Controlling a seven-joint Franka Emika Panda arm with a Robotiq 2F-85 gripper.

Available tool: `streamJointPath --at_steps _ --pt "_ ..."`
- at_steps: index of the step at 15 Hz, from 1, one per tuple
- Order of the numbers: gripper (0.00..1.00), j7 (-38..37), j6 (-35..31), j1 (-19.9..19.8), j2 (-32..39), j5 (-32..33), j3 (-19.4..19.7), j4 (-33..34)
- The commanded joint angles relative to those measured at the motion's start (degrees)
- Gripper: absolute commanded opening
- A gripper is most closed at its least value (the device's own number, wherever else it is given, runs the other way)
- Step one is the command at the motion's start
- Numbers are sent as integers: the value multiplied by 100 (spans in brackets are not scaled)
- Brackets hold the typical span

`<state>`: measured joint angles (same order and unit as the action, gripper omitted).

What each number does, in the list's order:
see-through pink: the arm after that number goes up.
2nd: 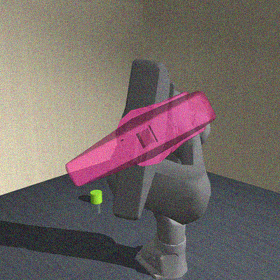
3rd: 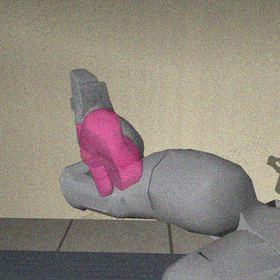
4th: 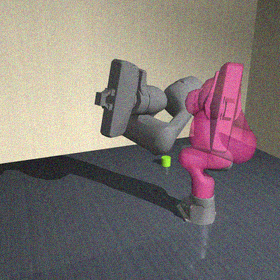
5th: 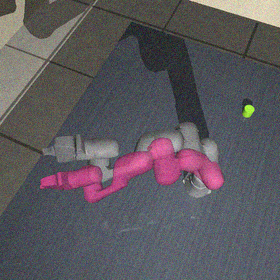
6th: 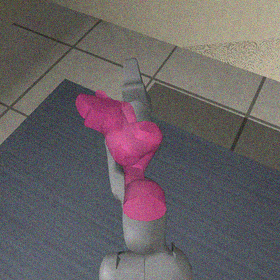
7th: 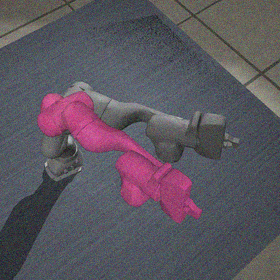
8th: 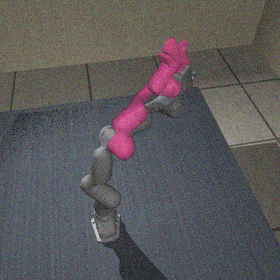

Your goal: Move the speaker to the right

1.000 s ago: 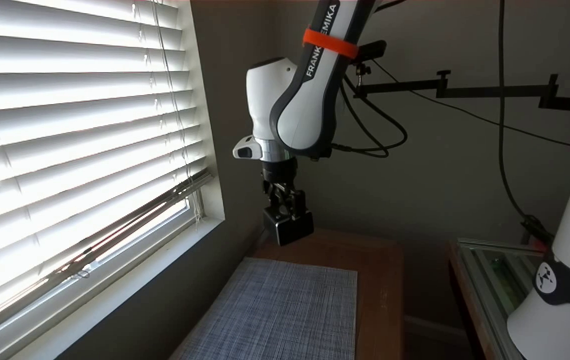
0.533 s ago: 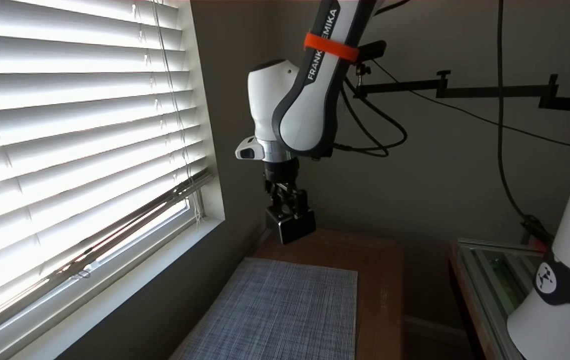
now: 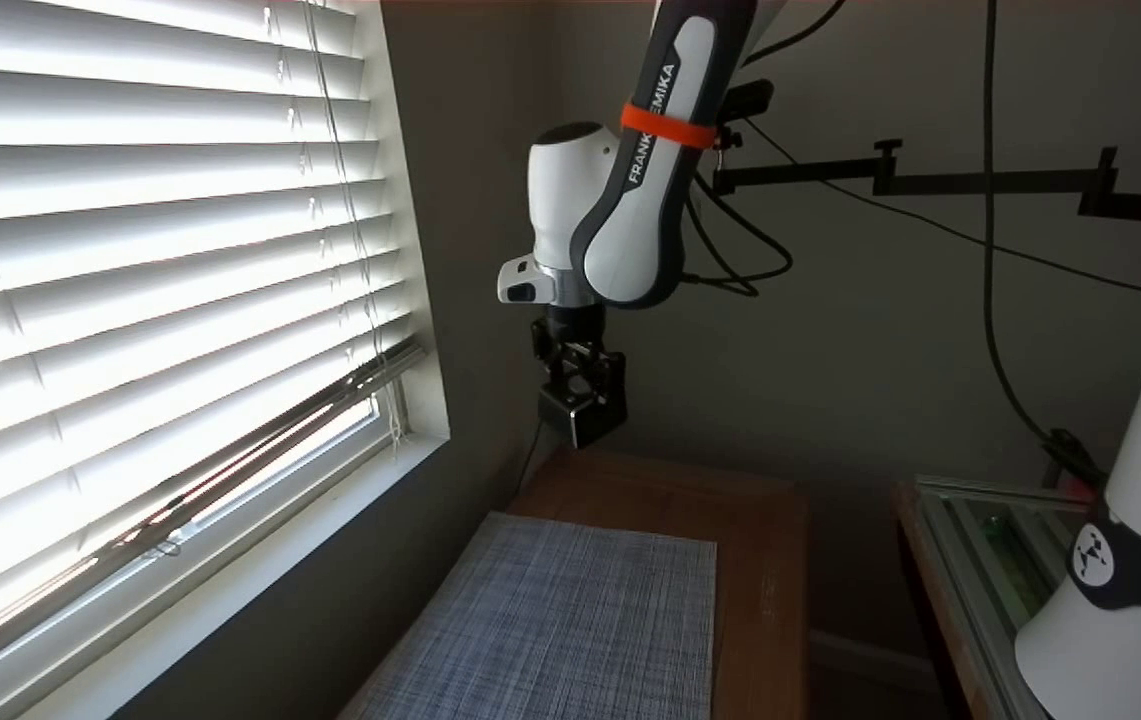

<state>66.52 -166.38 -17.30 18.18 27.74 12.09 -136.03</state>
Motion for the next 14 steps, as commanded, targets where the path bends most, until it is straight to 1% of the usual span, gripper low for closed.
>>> streamJointPath --at_steps 1,4,5,9,10,12,14 --pt "56 882 -731 -350 439 53 -81 179" --pt "56 1566 -1012 -731 714 -87 -323 236" --pt "56 1845 -1056 -945 783 -149 -508 244" --pt "56 2434 -1045 -1311 1078 -200 -756 432" --pt "56 2533 -1046 -1372 1147 -229 -796 487" --pt "56 2563 -1083 -1290 1279 -213 -669 606" --pt "56 2683 -1069 -1367 1399 -227 -718 686"
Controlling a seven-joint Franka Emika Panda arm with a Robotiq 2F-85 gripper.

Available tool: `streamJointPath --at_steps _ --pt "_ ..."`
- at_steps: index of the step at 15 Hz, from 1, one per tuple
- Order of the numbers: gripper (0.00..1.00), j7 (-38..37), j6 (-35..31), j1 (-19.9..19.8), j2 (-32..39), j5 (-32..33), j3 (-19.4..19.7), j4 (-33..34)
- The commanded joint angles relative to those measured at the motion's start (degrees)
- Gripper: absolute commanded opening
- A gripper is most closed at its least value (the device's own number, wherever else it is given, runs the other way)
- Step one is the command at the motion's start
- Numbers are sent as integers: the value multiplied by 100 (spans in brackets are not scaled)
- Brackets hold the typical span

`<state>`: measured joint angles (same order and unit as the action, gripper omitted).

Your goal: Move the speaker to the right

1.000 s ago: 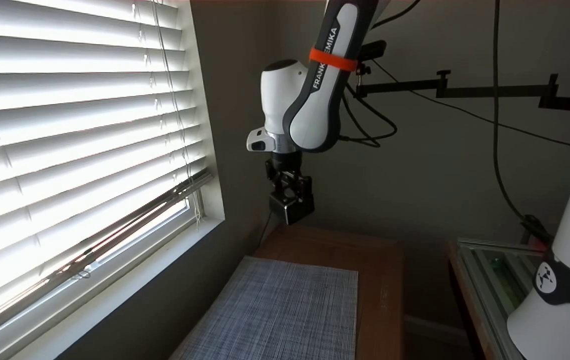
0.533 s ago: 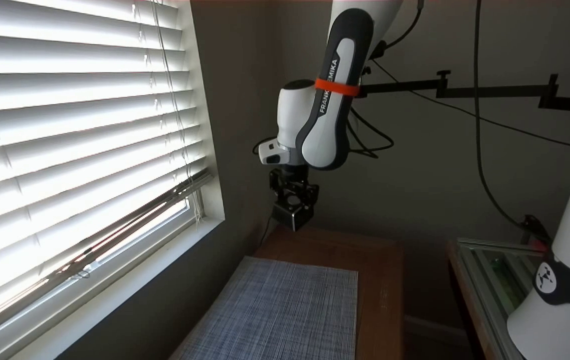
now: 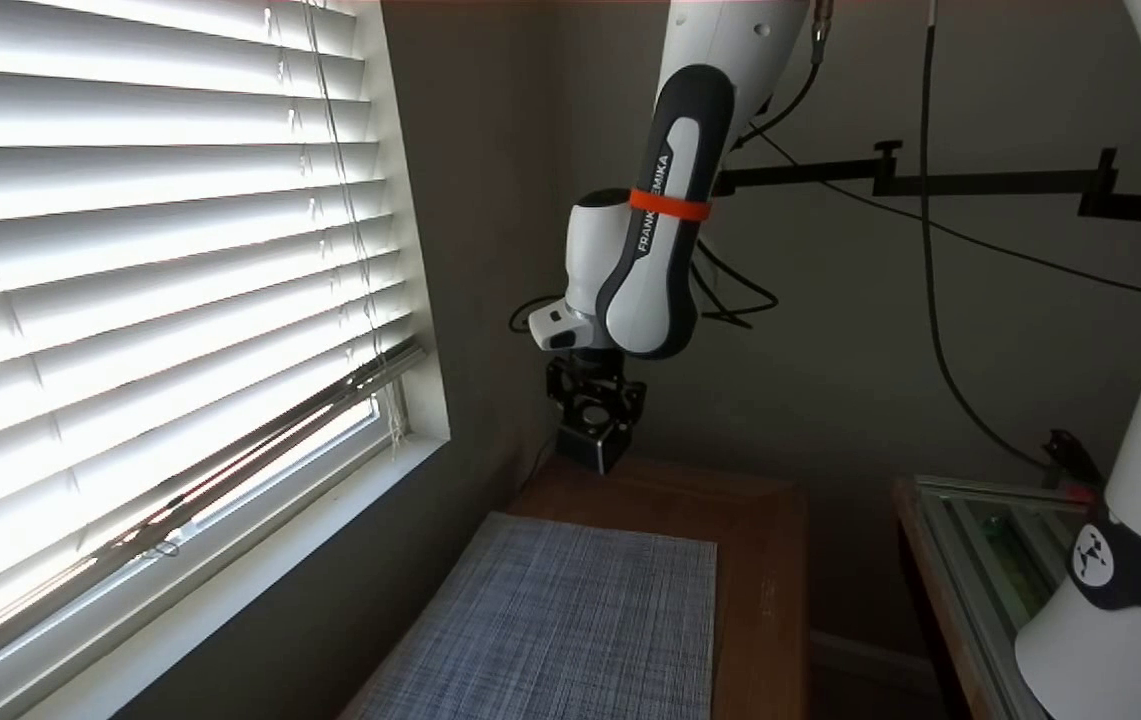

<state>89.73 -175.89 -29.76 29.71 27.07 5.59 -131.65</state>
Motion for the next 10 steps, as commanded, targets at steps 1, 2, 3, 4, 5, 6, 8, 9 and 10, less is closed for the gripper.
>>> streamJointPath --at_steps 1,2,3,4,5,6,8,9,10 --pt "56 429 -73 -182 313 -183 -120 289" --pt "56 487 -39 -244 383 -211 -171 345" --pt "56 506 -24 -267 460 -226 -181 393" --pt "56 534 -5 -310 546 -255 -212 455" --pt "56 579 2 -356 614 -281 -243 499" --pt "56 641 38 -437 678 -319 -320 546" --pt "56 693 71 -510 800 -352 -387 643" --pt "56 706 90 -526 861 -356 -397 692" --pt "56 731 103 -554 901 -362 -430 726"
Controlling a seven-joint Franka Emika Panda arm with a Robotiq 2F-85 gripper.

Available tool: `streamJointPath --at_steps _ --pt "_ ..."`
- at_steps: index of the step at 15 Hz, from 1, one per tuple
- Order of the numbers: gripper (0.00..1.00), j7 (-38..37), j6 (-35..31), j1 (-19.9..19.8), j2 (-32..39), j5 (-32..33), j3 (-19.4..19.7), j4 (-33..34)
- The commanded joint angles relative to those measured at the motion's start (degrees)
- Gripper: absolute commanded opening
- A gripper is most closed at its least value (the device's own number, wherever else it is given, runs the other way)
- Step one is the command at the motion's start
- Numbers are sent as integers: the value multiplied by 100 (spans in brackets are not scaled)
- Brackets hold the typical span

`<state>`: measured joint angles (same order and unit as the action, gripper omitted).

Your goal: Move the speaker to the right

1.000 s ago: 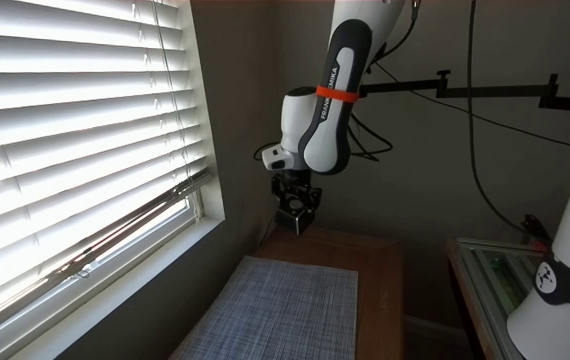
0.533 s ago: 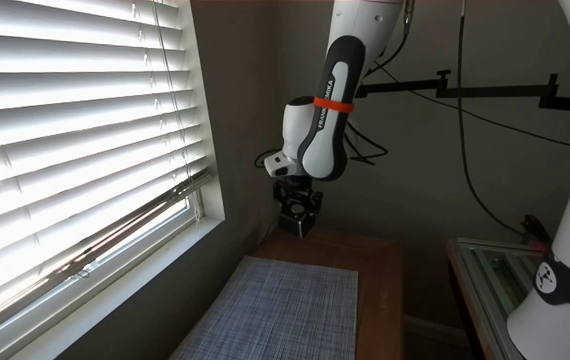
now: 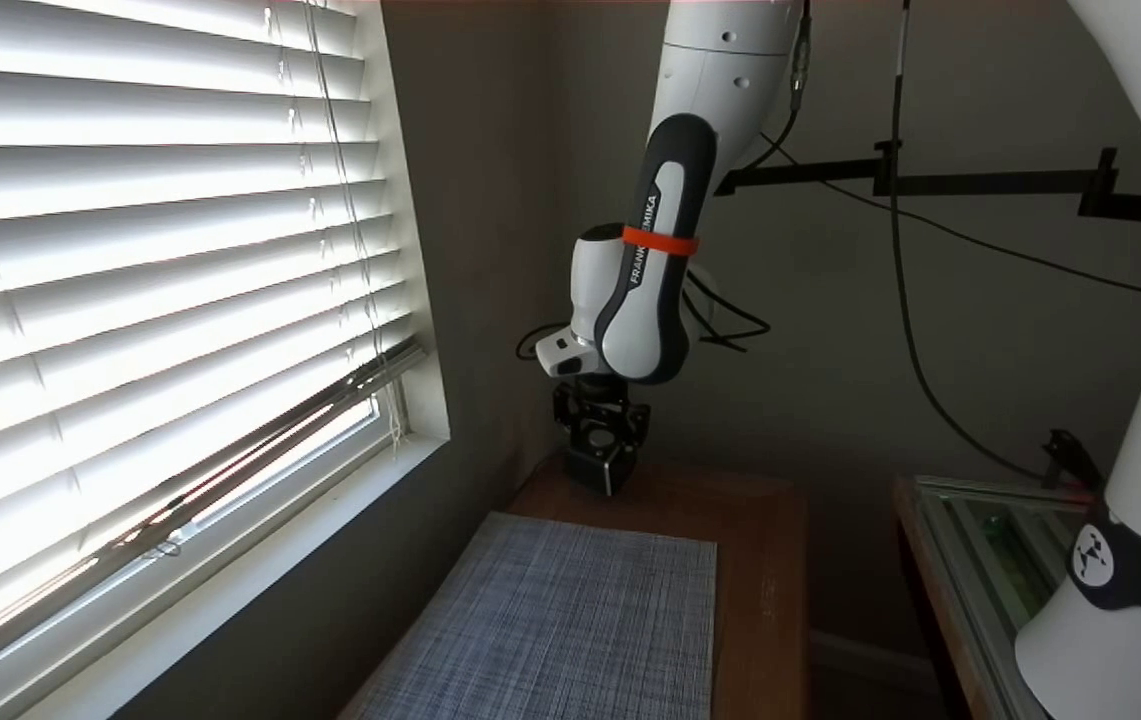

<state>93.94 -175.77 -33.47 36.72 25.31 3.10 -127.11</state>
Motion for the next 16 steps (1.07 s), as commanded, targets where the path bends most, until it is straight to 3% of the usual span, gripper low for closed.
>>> streamJointPath --at_steps 1,10,11,16 --pt "56 320 108 -186 245 -186 -190 297" --pt "56 363 303 2 442 -165 -15 507" --pt "95 385 320 -3 432 -164 -20 527" --pt "100 265 356 119 266 -202 48 577"
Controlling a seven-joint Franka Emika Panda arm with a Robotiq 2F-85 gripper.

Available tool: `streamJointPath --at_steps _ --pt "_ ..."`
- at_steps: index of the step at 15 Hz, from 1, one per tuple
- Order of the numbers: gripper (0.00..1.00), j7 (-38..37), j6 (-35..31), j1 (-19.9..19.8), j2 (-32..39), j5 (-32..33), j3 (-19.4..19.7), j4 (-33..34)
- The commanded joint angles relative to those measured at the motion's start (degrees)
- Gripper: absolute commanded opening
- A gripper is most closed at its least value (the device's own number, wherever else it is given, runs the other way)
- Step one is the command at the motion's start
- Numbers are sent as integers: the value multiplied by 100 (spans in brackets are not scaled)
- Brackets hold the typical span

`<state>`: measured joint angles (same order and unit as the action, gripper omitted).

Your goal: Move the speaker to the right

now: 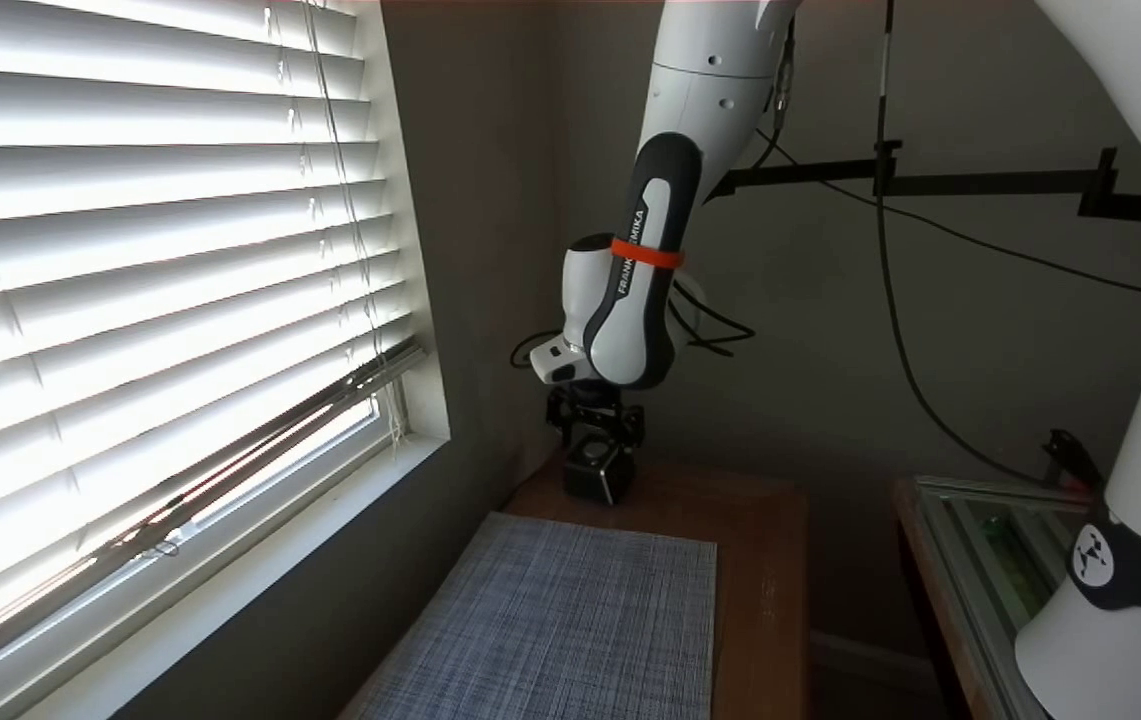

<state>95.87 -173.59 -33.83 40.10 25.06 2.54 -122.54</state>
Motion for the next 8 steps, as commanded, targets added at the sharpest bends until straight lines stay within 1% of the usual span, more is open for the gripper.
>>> streamJointPath --at_steps 1,2,4,6,8 --pt "100 64 130 181 -108 -177 119 120" --pt "100 -2 171 270 -180 -190 185 112" --pt "100 -262 311 592 -299 -219 483 150" --pt "100 -698 513 906 -437 -363 755 209" --pt "100 -1073 1008 1119 -561 -488 893 310"
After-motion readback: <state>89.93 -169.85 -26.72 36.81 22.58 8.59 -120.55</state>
